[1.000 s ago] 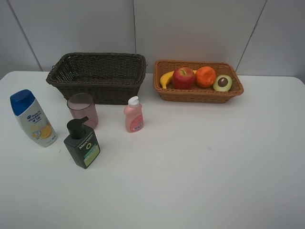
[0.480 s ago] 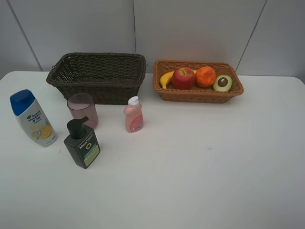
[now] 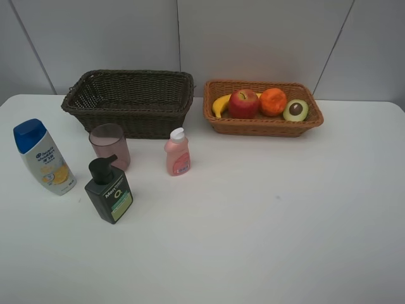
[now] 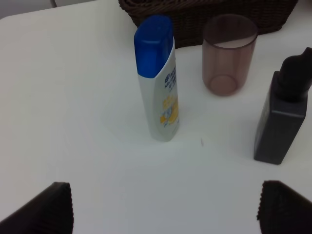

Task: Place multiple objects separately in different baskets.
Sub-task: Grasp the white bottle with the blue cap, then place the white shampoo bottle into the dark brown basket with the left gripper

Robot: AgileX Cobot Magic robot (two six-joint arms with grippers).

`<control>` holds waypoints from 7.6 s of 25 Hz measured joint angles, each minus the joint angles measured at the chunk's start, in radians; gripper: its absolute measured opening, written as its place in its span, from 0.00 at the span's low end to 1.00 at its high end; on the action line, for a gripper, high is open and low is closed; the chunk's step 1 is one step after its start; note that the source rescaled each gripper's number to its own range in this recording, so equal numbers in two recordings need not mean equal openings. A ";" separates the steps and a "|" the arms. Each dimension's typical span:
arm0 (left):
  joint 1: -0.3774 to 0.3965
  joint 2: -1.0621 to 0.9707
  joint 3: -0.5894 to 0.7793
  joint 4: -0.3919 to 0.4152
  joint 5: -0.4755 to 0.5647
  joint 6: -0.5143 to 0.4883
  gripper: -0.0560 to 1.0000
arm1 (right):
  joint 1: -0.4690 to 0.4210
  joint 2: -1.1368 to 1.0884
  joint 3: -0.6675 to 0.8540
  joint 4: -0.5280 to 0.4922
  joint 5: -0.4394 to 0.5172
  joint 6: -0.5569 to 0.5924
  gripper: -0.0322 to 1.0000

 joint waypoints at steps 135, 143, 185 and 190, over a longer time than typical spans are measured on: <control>0.002 1.717 -0.877 0.060 0.134 0.360 0.50 | 0.000 0.000 0.000 0.000 0.000 0.000 1.00; 0.002 1.704 -1.024 0.054 0.141 0.324 0.50 | 0.000 0.000 0.000 0.000 0.000 0.001 1.00; 0.003 1.979 -1.254 0.061 -0.184 0.758 0.50 | 0.000 0.000 0.000 0.000 0.000 0.001 1.00; 0.003 2.025 -1.254 0.069 -0.191 0.843 0.50 | 0.000 0.000 0.000 0.000 0.000 0.001 1.00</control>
